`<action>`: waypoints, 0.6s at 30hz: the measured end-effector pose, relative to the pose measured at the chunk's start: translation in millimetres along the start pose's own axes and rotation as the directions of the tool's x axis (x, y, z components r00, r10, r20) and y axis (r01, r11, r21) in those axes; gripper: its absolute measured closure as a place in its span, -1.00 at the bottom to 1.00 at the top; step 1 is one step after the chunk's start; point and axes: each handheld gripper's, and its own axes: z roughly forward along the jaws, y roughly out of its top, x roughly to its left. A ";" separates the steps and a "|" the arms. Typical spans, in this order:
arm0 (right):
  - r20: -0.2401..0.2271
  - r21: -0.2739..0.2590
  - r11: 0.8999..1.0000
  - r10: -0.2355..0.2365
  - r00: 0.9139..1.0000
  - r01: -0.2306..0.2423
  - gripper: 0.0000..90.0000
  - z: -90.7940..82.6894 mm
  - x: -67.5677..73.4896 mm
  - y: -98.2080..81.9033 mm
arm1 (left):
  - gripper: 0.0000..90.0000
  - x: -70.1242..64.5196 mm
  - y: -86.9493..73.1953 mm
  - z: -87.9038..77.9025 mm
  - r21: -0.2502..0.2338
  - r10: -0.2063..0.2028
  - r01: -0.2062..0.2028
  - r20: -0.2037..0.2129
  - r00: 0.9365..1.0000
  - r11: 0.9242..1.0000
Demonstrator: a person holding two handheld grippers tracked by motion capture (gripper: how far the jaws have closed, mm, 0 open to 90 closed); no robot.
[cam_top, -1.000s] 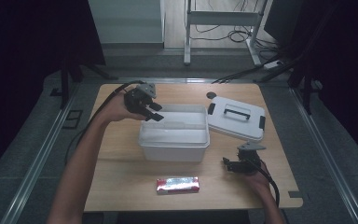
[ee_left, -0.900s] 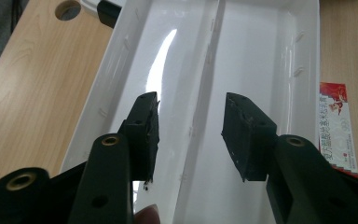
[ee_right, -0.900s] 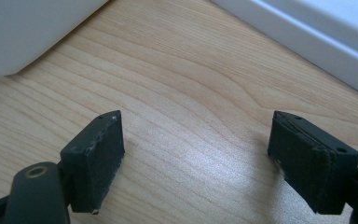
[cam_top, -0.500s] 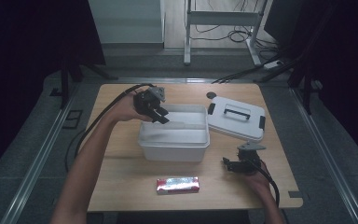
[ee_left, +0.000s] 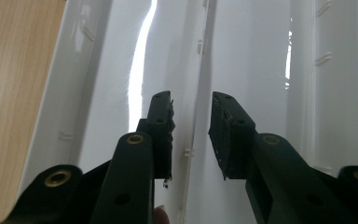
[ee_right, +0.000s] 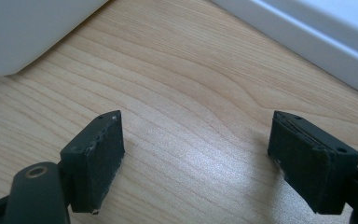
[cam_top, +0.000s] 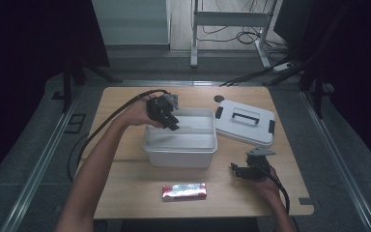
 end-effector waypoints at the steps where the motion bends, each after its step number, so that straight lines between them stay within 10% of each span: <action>1: 0.000 0.000 1.000 0.000 1.000 0.000 -0.60 0.0 0.0 0.0 | 0.57 0.0 0.4 1.3 0.003 0.002 -0.002 0.005 1.000 1.000; 18: 0.000 0.001 1.000 0.002 1.000 -0.002 -0.60 -0.1 0.1 0.0 | 0.85 0.5 2.7 19.6 0.043 0.021 -0.023 0.041 0.999 0.999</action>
